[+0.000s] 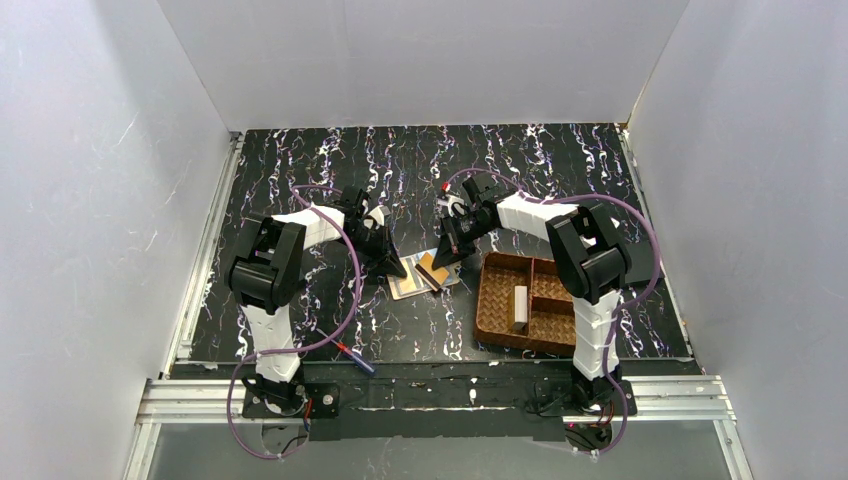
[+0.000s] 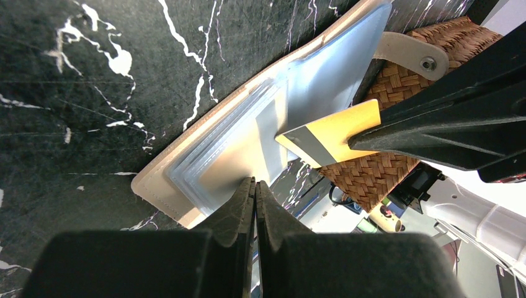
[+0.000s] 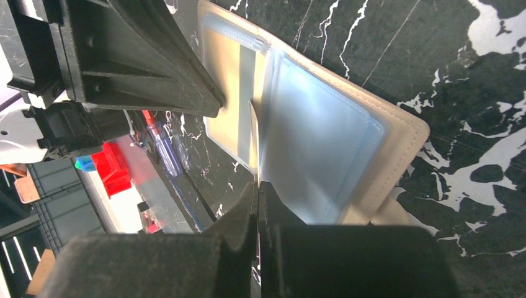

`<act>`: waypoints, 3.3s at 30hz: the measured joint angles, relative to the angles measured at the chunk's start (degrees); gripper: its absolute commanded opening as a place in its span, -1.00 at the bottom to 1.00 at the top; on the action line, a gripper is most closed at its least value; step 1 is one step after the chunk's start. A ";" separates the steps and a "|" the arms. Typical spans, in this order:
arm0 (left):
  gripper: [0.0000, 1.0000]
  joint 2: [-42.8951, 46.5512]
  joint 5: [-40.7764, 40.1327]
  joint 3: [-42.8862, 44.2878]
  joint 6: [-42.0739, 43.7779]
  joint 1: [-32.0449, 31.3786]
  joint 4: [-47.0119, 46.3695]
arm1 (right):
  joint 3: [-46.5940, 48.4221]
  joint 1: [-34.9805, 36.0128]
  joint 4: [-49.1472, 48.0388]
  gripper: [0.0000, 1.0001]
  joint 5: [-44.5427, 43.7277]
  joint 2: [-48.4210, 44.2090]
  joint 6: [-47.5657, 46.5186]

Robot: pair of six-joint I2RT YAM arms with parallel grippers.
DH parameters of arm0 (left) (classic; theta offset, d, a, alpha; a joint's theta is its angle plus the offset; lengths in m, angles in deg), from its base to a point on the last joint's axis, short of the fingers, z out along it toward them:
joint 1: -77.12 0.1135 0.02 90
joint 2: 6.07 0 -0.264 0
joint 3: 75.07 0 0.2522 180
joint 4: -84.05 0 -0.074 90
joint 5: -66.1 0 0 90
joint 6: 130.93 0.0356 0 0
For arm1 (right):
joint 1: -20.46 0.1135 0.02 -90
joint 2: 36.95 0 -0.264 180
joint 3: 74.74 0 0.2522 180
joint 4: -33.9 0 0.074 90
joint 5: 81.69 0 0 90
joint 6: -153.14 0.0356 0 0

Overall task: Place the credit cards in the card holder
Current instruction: Insert the credit card into the card holder.

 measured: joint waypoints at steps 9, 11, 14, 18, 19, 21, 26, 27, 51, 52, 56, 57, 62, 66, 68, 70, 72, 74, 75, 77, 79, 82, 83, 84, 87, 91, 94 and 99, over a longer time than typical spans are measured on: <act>-1.00 -0.02 0.00 0.00 0.00 0.00 -0.01 | 0.02 0.00 1.23 -0.97 -1.10 0.06 -1.04; -1.00 -0.02 0.00 0.00 0.00 0.00 -0.01 | -0.01 0.00 1.45 -0.97 -1.30 0.06 -1.12; -1.00 -0.02 0.00 0.00 0.01 0.00 -0.01 | -0.09 -0.01 1.48 -0.97 -1.58 0.04 -1.18; -1.00 -0.02 0.00 0.00 0.02 0.00 -0.01 | -0.28 -0.11 1.47 -0.97 -1.82 -0.06 -1.18; -1.00 -0.02 0.01 0.00 0.02 0.00 -0.01 | -0.43 -0.14 1.48 -0.97 -1.87 -0.13 -1.20; -1.00 -0.02 0.00 0.00 0.02 0.00 -0.01 | -0.84 -0.27 1.53 -0.97 -1.93 -0.45 -1.18; -1.00 -0.02 0.00 0.00 0.02 0.00 -0.02 | -1.09 -0.60 1.69 -0.97 -1.92 -1.07 -1.13; -1.00 -0.02 0.02 0.00 0.02 0.00 -0.04 | -1.09 -0.66 1.69 -0.97 -1.90 -1.10 -1.12; -1.00 -0.04 0.19 0.00 0.04 0.00 -0.08 | -3.27 -0.64 -1.60 -0.97 -0.59 -4.43 0.53; -1.00 -0.04 0.20 0.00 0.04 0.00 -0.09 | -3.27 -0.63 -1.77 -0.97 -0.39 -4.49 0.58; -1.00 -0.07 0.23 0.00 0.07 0.01 -0.11 | -3.28 -0.63 -1.87 -0.97 -0.03 -4.47 0.70; -1.00 -0.07 0.24 0.00 0.07 0.00 -0.12 | -3.28 -0.63 -1.90 -0.97 0.05 -4.45 0.70; -1.00 -0.07 0.26 -0.02 0.11 0.02 -0.14 | -3.28 -0.61 -2.00 -0.97 0.27 -3.79 0.68; -1.00 -0.07 0.31 -0.02 0.18 0.02 -0.15 | -3.29 -0.61 -1.98 -0.97 0.28 -2.96 0.59; -1.00 -0.07 0.31 -0.02 0.20 0.02 -0.17 | -3.35 -0.60 -1.98 -0.97 0.28 -2.68 0.52; -1.00 -0.07 0.33 -0.01 0.20 0.04 -0.17 | -3.37 -0.48 -1.97 -0.97 0.29 -2.52 0.48; -1.00 -0.08 0.33 -0.02 0.20 0.04 -0.17 | -3.37 -0.31 -2.00 -0.97 0.30 -2.32 0.48; -1.00 -0.09 0.33 -0.02 0.20 0.04 -0.17 | -3.37 -0.21 -2.00 -0.97 0.35 -2.05 0.46; -1.00 -0.09 0.33 -0.02 0.20 0.04 -0.17 | -3.37 -0.15 -2.00 -0.97 0.41 -1.94 0.47; -1.00 -0.09 0.34 -0.02 0.20 0.04 -0.19 | -3.37 -0.01 -2.01 -0.97 0.59 -1.80 0.48; -1.00 -0.09 0.35 -0.02 0.20 0.04 -0.19 | -3.37 0.12 -2.10 -0.97 0.82 -1.65 0.48; -1.00 -0.09 0.36 -0.02 0.22 0.04 -0.19 | -3.37 0.23 -2.24 -0.97 1.11 -1.33 0.51; -1.00 -0.09 0.37 -0.02 0.21 0.04 -0.19 | -3.37 0.28 -2.37 -0.97 1.16 -1.23 0.54; -1.00 -0.09 0.37 -0.02 0.20 0.04 -0.20 | -3.37 0.31 -2.65 -0.97 1.19 -1.10 0.62; -1.00 -0.11 0.40 -0.02 0.21 0.04 -0.21 | -3.37 0.39 -3.63 -0.97 1.29 -0.70 0.98; -1.00 -0.11 0.46 -0.05 0.20 0.04 -0.24 | -3.37 0.39 -6.00 -0.97 1.65 0.58 2.49; -1.00 -0.11 0.51 -0.07 0.22 0.07 -0.26 | -3.37 0.40 -8.14 -0.97 2.19 1.45 3.97; -1.00 -0.11 0.55 -0.07 0.26 0.07 -0.26 | -3.46 0.48 -12.60 -0.97 2.11 1.70 6.88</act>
